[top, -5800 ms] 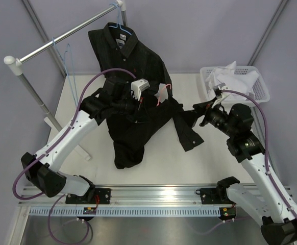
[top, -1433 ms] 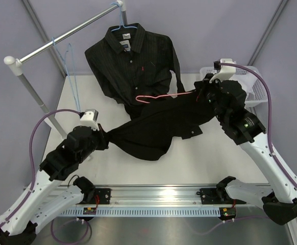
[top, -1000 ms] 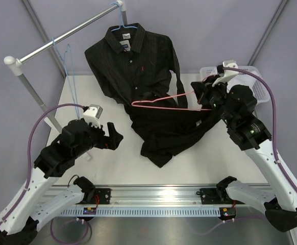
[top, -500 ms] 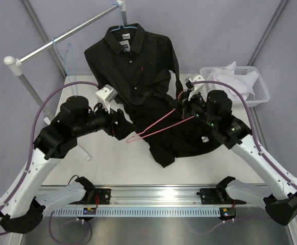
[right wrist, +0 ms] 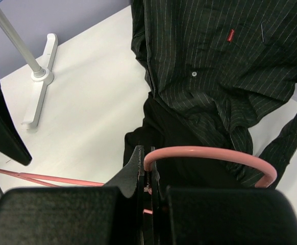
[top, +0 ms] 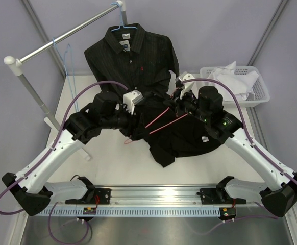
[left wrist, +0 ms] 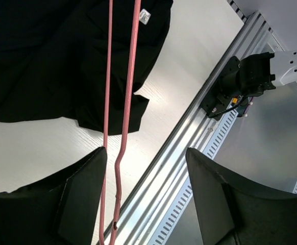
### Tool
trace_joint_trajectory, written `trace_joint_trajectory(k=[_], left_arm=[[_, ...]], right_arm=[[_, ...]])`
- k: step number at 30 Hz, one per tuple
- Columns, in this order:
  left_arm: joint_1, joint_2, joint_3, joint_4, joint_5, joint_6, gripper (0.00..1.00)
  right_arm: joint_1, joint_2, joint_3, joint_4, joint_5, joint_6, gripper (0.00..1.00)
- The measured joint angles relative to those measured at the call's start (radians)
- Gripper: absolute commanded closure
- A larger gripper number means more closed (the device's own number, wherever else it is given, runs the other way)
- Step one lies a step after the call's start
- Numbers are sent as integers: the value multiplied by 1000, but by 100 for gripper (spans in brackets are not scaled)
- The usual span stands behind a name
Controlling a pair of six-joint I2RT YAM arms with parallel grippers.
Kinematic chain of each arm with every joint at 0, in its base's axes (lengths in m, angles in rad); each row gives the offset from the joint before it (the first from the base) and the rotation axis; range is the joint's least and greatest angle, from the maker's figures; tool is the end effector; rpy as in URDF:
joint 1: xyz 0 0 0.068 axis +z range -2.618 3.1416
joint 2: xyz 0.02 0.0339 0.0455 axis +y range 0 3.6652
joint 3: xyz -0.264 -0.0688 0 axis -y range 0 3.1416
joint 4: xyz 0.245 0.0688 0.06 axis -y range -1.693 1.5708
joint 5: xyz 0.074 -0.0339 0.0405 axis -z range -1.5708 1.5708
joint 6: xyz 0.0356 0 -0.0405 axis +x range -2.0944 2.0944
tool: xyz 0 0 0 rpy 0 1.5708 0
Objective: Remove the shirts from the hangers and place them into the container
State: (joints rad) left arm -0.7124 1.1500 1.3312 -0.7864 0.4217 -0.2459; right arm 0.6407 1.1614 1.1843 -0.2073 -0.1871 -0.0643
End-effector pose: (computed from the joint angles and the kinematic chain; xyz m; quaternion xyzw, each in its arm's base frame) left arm 0.1645 -0.1613 0.3971 0.2947 0.8202 -0.3738 0.3174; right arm 0.2090 0.1641 0.4013 -0.3204 0.6981 0.2497 0.5895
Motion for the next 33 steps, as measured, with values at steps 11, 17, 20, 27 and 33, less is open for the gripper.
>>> trace_joint_trajectory(k=[11, 17, 20, 27, 33], left_arm=[[-35, 43, -26, -6, -53, 1, 81], [-53, 48, -27, -4, -61, 21, 100], [-55, 44, -33, 1, -67, 22, 100], [-53, -26, -97, 9, -124, 9, 100], [-49, -110, -159, -10, -217, -16, 100]], right_arm=[[1, 0, 33, 1, -9, -11, 100], [1, 2, 33, -1, -9, -15, 100], [1, 1, 33, -4, -9, -14, 97], [5, -4, 33, -24, -17, 3, 30], [5, -71, 32, -58, -15, 24, 1]])
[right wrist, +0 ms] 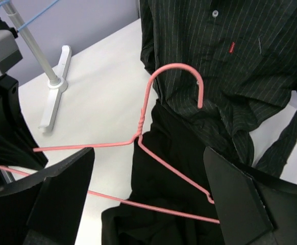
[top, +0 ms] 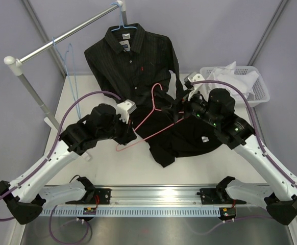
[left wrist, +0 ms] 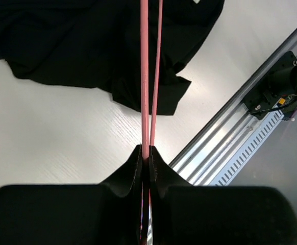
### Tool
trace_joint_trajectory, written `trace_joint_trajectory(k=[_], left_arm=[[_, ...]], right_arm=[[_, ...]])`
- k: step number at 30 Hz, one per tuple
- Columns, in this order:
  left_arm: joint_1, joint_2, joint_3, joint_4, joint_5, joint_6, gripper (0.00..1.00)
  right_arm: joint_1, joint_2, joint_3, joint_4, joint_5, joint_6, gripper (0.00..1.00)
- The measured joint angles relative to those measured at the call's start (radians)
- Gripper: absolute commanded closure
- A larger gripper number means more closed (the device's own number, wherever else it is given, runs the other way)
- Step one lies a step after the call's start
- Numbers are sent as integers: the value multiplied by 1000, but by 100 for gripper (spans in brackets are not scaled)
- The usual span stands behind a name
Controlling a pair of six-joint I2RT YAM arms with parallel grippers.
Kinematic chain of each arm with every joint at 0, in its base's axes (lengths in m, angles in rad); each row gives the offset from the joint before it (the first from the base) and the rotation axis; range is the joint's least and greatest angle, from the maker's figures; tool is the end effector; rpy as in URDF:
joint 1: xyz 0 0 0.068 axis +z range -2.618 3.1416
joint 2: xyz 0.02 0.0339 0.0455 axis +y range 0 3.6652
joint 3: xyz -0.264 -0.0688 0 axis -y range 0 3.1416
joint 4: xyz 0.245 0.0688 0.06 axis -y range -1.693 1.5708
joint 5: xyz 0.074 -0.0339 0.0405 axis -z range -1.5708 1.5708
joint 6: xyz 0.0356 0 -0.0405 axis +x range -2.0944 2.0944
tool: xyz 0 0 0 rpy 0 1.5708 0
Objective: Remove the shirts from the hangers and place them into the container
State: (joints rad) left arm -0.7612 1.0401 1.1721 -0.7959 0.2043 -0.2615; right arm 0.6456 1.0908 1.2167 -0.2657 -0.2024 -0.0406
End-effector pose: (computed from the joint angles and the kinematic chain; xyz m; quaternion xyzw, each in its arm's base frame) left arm 0.1450 -0.1481 0.3658 0.2644 0.8554 -0.2932 0.3352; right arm 0.1885 0.1510 0.4228 -0.3150 0.6848 0.2672 0.6003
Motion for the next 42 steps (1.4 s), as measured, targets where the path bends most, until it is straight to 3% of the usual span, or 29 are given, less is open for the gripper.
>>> trace_joint_trajectory(k=[9, 16, 32, 42], left_arm=[[0, -174, -37, -30, -206, -82, 100], [0, -219, 75, -126, -485, -137, 100], [0, -6, 426, -212, -1030, -72, 100], [38, 200, 535, -206, -1166, -26, 100]], right_arm=[[0, -228, -94, -55, 32, 39, 0], [0, -372, -246, -76, 97, 95, 1], [0, -417, -354, -79, 133, 142, 0], [0, -417, -369, -78, 134, 143, 1]])
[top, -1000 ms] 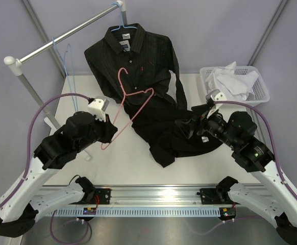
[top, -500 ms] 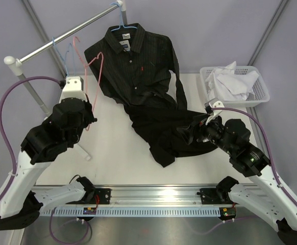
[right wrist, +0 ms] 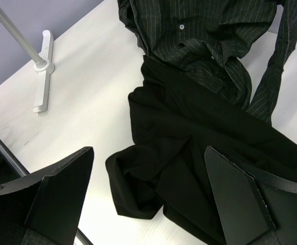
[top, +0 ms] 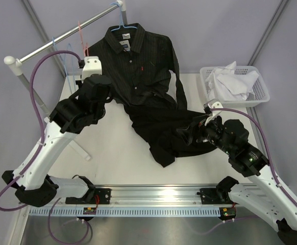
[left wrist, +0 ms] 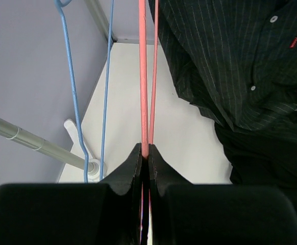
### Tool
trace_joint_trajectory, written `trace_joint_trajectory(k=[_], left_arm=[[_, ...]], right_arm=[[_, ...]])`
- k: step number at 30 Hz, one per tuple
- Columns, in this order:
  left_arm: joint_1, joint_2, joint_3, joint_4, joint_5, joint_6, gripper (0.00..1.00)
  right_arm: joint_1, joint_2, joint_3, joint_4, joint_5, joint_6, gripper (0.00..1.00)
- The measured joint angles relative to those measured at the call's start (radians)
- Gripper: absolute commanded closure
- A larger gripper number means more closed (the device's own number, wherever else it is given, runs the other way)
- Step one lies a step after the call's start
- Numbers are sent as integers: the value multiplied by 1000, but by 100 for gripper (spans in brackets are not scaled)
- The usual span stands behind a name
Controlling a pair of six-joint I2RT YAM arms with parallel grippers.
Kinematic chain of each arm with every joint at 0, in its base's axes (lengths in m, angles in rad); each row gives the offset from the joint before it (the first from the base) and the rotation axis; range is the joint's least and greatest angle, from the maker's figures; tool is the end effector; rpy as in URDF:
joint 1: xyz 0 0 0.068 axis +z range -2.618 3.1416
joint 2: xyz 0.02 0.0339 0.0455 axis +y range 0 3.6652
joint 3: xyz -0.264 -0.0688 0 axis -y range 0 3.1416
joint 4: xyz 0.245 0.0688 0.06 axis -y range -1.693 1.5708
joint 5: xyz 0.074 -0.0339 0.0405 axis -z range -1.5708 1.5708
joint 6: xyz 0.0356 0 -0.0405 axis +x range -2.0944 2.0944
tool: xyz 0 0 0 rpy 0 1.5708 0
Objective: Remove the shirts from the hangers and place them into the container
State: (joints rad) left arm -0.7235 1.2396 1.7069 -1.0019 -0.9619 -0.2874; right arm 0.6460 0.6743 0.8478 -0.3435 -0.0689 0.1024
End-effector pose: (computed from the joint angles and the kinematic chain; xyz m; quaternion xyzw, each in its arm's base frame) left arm 0.1745 -0.1152 0.4790 -0.0571 0.8015 0.1391 0.5788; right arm 0.1204 0.0939 0.3612 -0.2265 0.7301 0.2600 0.5899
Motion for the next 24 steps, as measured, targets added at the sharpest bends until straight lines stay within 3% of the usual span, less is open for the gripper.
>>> trace_joint_trajectory(k=[16, 24], left_arm=[[223, 157, 87, 82, 85, 30, 100], [250, 154, 45, 104, 151, 12, 99]], right_arm=[[0, 26, -8, 0, 1, 8, 1], [0, 32, -17, 1, 8, 8, 1]])
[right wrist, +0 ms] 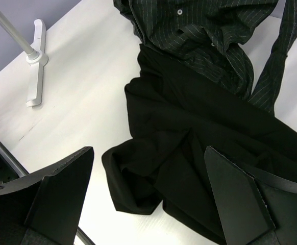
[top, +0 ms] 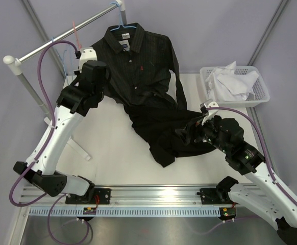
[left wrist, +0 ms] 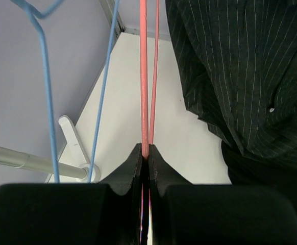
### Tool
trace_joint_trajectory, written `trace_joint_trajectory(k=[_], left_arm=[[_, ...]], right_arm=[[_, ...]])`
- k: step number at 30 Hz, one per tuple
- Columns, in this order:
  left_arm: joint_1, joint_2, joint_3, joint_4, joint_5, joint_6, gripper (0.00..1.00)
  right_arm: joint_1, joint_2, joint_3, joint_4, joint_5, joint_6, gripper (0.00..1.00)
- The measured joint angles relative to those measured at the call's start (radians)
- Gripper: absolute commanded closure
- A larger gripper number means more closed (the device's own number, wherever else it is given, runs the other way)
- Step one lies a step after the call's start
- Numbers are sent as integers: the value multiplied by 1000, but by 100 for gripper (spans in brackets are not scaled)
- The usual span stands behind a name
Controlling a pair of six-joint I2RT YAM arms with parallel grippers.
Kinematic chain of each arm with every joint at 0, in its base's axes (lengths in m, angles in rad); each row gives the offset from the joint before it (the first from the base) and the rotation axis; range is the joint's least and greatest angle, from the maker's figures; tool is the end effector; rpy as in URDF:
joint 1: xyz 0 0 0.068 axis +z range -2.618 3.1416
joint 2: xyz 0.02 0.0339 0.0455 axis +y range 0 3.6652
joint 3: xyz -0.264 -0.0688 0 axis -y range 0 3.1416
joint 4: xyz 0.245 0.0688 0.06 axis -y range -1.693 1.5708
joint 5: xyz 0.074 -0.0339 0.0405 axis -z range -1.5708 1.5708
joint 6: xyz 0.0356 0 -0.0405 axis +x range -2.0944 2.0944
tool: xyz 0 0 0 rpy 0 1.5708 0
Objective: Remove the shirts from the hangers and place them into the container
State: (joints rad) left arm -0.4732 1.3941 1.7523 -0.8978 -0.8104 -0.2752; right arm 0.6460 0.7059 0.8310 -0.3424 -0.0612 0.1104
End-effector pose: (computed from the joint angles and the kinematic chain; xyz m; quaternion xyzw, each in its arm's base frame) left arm 0.2490 -0.0985 0.4648 -0.1144 0.8148 0.1536 0.5471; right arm 0.1278 0.0990 0.3512 -0.2247 0.7464 0.2533 0.5729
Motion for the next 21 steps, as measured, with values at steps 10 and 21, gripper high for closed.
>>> trace_joint_trajectory(k=[10, 21], left_arm=[[0, -87, -137, 2, 66, -59, 75], [2, -211, -146, 1, 174, -73, 1]], right_arm=[[0, 6, -2, 1, 1, 2, 1], [0, 23, -13, 4, 30, 3, 0]])
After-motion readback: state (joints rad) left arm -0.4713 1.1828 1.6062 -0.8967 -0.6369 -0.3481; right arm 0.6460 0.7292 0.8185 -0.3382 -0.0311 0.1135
